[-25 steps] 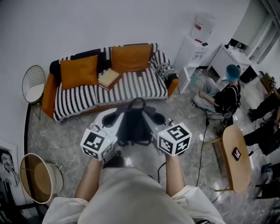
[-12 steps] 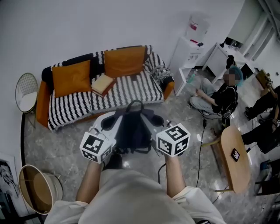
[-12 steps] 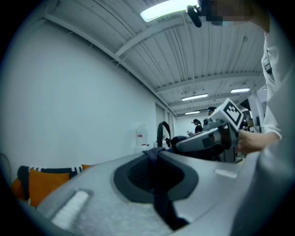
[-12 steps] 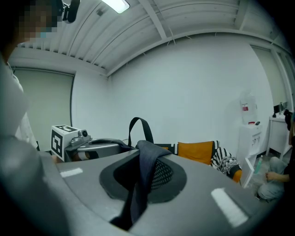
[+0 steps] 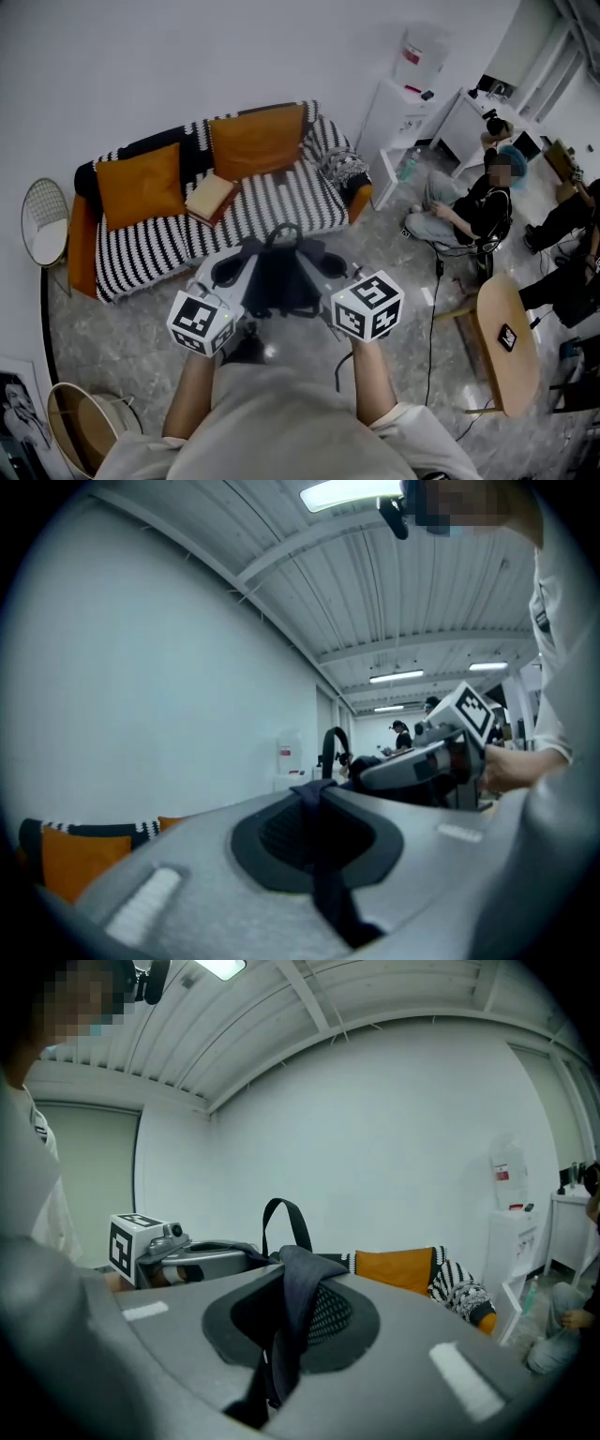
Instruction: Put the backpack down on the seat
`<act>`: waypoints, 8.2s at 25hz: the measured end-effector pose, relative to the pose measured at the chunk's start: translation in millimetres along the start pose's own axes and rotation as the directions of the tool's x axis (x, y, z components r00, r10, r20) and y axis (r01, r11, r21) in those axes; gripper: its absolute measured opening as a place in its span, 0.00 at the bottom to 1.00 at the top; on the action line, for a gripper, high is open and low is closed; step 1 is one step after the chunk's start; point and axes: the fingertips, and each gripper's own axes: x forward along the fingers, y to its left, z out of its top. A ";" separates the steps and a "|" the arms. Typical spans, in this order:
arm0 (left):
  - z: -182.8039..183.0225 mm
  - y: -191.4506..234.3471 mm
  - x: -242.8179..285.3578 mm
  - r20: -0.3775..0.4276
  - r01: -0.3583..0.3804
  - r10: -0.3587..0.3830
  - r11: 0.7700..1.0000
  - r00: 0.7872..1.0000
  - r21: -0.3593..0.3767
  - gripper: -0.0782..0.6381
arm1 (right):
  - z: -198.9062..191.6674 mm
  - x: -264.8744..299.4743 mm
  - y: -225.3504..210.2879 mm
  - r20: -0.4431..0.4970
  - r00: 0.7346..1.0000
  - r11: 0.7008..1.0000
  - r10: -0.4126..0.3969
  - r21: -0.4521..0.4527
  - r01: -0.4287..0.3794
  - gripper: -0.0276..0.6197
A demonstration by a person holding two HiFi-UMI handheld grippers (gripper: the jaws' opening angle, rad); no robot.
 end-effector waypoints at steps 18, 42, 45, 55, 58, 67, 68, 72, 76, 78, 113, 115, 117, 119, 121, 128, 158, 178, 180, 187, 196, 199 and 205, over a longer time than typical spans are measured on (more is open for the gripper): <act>22.5 136.8 112.9 -0.017 0.073 -0.073 0.997 0.997 0.008 0.11 | 65.8 119.7 -109.0 0.010 0.998 0.997 -0.065 0.046 0.064 0.08; 8.3 297.4 237.2 -0.033 0.128 -0.128 0.992 0.991 -0.017 0.11 | 101.9 270.1 -232.0 0.012 0.991 0.987 -0.137 0.088 0.135 0.08; 3.6 311.5 258.5 -0.044 0.126 -0.127 0.992 0.991 -0.021 0.11 | 103.7 284.1 -253.8 0.009 0.991 0.986 -0.135 0.098 0.133 0.08; -24.6 355.0 348.2 -0.097 0.114 -0.118 0.993 0.988 -0.039 0.11 | 96.3 330.6 -347.5 -0.015 0.995 0.983 -0.099 0.156 0.100 0.08; -34.0 367.5 377.9 -0.117 0.118 -0.122 0.992 0.986 -0.046 0.11 | 93.5 343.8 -378.1 -0.034 0.995 0.980 -0.090 0.175 0.094 0.08; -61.1 411.9 481.1 -0.163 0.105 -0.119 0.990 0.979 -0.093 0.11 | 91.9 387.0 -481.4 -0.082 0.994 0.975 -0.075 0.202 0.090 0.08; -64.3 416.7 493.0 -0.169 0.105 -0.120 0.990 0.978 -0.093 0.11 | 90.9 391.9 -493.4 -0.088 0.993 0.974 -0.073 0.206 0.090 0.08; -81.2 434.0 539.3 -0.201 0.113 -0.131 0.989 0.971 -0.097 0.11 | 83.6 410.2 -540.5 -0.114 0.991 0.970 -0.067 0.227 0.092 0.08; -100.9 451.0 582.4 -0.233 0.108 -0.132 0.988 0.964 -0.111 0.11 | 73.2 428.9 -583.7 -0.137 0.989 0.967 -0.059 0.238 0.091 0.08; -111.9 458.6 602.0 -0.249 0.102 -0.130 0.987 0.960 -0.122 0.11 | 66.3 437.9 -604.0 -0.147 0.988 0.963 -0.054 0.255 0.090 0.08; -327.6 531.0 868.6 -0.492 0.022 -0.143 0.970 0.859 -0.243 0.12 | -101.2 552.8 -900.0 -0.370 0.927 0.899 -0.060 0.385 0.211 0.09; -333.1 541.7 875.4 -0.477 -0.018 -0.114 0.965 0.872 -0.263 0.12 | -104.2 559.4 -904.3 -0.358 0.932 0.906 -0.055 0.375 0.197 0.09; -339.0 554.2 884.0 -0.470 -0.057 -0.075 0.964 0.879 -0.261 0.12 | -110.9 568.5 -911.7 -0.352 0.934 0.911 -0.051 0.367 0.188 0.09; -346.7 564.2 891.2 -0.475 -0.085 -0.041 0.967 0.879 -0.241 0.12 | -122.1 577.3 -920.8 -0.367 0.929 0.913 -0.053 0.360 0.194 0.09; -355.5 571.6 896.6 -0.485 -0.101 -0.023 0.968 0.874 -0.228 0.12 | -132.0 584.6 -929.6 -0.384 0.921 0.910 -0.062 0.357 0.210 0.09; -390.5 570.1 900.4 -0.533 -0.127 -0.025 0.961 0.846 -0.247 0.38 | -162.4 594.2 -934.6 -0.402 0.913 0.836 -0.074 0.474 0.277 0.31; -298.2 508.9 599.5 -0.431 -0.222 0.090 0.938 0.898 -0.267 0.35 | -80.1 415.5 -698.6 -0.254 0.932 0.825 -0.259 0.443 0.351 0.28; -30.2 440.8 341.6 -0.039 -0.147 0.146 0.989 0.989 -0.024 0.32 | 112.1 278.6 -425.9 0.028 0.943 0.932 -0.331 0.167 0.322 0.15; -17.5 432.4 322.5 -0.016 -0.150 0.150 0.988 0.989 -0.022 0.31 | 119.5 267.6 -406.1 0.036 0.943 0.935 -0.332 0.144 0.323 0.15; 7.4 397.8 266.9 0.013 -0.141 0.141 0.990 0.990 0.014 0.25 | 140.1 229.1 -339.3 0.104 0.931 0.937 -0.350 0.057 0.345 0.08; 22.4 340.9 214.5 0.003 -0.019 0.019 0.991 1.000 0.133 0.13 | 133.1 195.8 -272.5 0.097 0.928 0.932 -0.359 -0.015 0.362 0.05; 27.4 325.8 205.6 0.012 0.002 -0.004 0.989 1.000 0.149 0.12 | 130.9 189.4 -258.0 0.099 0.930 0.933 -0.355 -0.026 0.359 0.05; 37.7 306.2 198.1 0.033 0.036 -0.042 0.986 0.999 0.165 0.12 | 126.7 180.8 -241.6 0.066 0.931 0.930 -0.358 -0.064 0.362 0.05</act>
